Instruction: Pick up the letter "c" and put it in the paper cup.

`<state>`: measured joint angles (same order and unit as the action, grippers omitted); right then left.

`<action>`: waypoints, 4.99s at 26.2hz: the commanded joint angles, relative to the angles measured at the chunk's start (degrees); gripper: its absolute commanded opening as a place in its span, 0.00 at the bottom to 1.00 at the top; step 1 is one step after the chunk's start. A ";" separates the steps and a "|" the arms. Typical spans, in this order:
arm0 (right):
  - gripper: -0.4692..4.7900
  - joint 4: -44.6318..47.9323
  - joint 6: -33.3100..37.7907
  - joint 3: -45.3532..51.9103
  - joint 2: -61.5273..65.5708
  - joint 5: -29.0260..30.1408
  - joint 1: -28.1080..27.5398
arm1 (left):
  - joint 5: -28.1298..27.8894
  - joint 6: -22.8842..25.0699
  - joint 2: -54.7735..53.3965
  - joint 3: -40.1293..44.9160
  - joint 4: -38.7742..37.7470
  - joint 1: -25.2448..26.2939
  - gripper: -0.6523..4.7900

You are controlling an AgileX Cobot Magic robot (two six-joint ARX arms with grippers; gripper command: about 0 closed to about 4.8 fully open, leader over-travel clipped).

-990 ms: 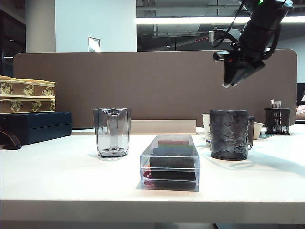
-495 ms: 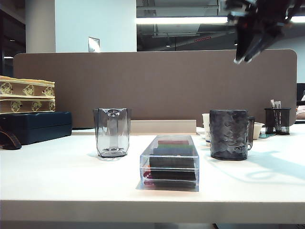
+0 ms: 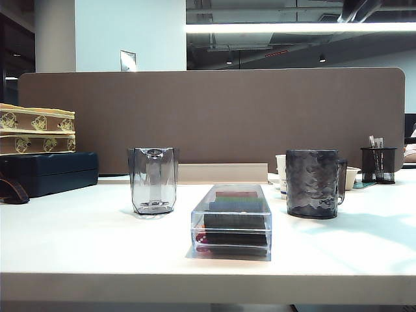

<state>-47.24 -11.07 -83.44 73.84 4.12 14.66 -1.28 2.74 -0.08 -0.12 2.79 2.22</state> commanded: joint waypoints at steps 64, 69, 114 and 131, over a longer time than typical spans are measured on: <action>0.16 41.22 5.53 69.92 -48.65 -3.08 -0.02 | 0.00 -0.20 -0.02 -0.24 0.68 0.00 0.11; 0.10 47.78 5.53 72.94 -48.65 -3.17 -0.02 | 0.00 -0.20 -0.02 -0.22 0.68 0.00 0.11; 0.08 49.72 3.80 83.47 -73.88 -16.17 -0.02 | 0.00 -0.20 -0.02 -0.24 0.68 0.00 0.11; 0.08 49.03 -2.36 83.47 -73.85 -25.99 -0.09 | 0.00 -0.20 -0.02 -0.20 0.48 0.02 0.11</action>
<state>0.58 -12.47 -0.36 0.01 -19.92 14.63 -1.30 2.74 -0.08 -0.12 2.74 2.22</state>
